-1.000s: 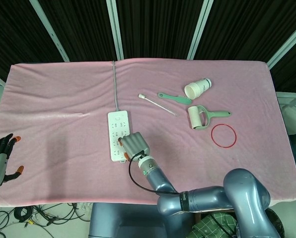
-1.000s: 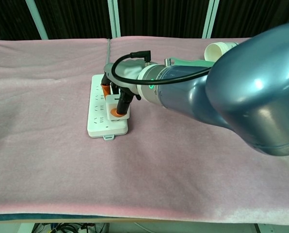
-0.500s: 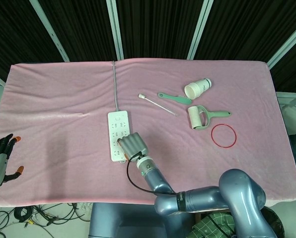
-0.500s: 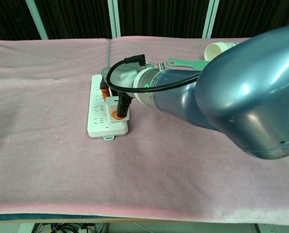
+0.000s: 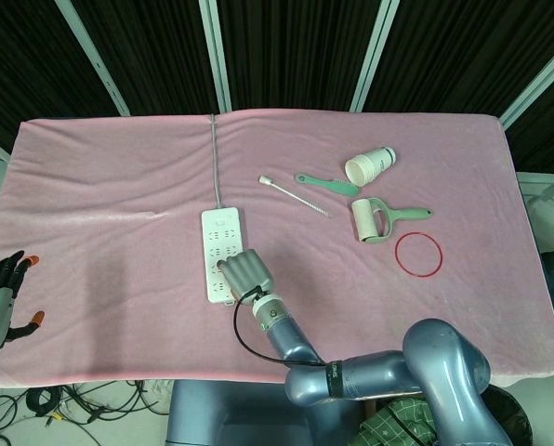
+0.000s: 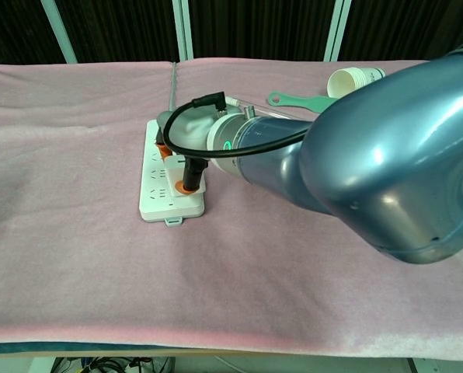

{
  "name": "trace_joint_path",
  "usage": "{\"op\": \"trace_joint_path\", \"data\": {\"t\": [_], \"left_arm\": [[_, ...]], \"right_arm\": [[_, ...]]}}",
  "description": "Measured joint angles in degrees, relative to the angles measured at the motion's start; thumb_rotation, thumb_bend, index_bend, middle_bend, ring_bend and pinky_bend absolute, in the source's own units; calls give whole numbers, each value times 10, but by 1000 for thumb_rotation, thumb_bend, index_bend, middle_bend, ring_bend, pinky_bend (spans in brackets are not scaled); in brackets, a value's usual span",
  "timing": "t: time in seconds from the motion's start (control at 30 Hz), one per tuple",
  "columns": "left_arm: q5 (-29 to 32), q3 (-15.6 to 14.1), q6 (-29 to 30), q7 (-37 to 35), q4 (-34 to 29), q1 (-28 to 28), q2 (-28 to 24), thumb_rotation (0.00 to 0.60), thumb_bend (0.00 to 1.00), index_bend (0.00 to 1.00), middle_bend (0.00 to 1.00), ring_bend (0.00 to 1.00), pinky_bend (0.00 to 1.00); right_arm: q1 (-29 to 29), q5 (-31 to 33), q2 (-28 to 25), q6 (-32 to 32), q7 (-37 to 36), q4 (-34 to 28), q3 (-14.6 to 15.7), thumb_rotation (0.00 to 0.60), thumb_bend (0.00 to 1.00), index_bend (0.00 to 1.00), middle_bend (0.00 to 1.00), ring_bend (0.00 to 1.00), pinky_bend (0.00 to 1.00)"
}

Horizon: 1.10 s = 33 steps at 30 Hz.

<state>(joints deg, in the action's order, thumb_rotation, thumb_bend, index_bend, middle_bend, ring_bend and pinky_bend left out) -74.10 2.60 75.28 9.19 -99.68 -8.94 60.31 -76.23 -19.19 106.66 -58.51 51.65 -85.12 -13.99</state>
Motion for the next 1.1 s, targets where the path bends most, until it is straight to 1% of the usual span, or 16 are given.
{"op": "trace_joint_path", "data": {"t": [0.07, 0.23, 0.33, 0.83, 1.1], "left_arm": [[0, 0, 0, 0, 0, 0, 0, 600, 297, 76, 0, 0, 0], [0, 0, 1, 0, 0, 0, 0, 600, 297, 76, 0, 0, 0], [0, 0, 1, 0, 0, 0, 0, 600, 297, 77, 0, 0, 0], [2, 0, -1, 2, -1, 0, -1, 600, 297, 76, 0, 0, 0], [2, 0, 1, 2, -1, 0, -1, 600, 297, 76, 0, 0, 0]], "right_arm": [[1, -6, 2, -1, -2, 1, 0, 600, 417, 1000, 819, 792, 622], [7, -14, 6, -2, -8, 5, 1, 600, 481, 1000, 865, 829, 660], [11, -19, 6, -1, -11, 3, 2, 600, 506, 1000, 874, 839, 673], [25, -27, 6, 6, -21, -3, 7, 600, 508, 1000, 887, 852, 693], [33, -35, 12, 13, -32, 9, 9, 600, 508, 1000, 894, 861, 706]]}}
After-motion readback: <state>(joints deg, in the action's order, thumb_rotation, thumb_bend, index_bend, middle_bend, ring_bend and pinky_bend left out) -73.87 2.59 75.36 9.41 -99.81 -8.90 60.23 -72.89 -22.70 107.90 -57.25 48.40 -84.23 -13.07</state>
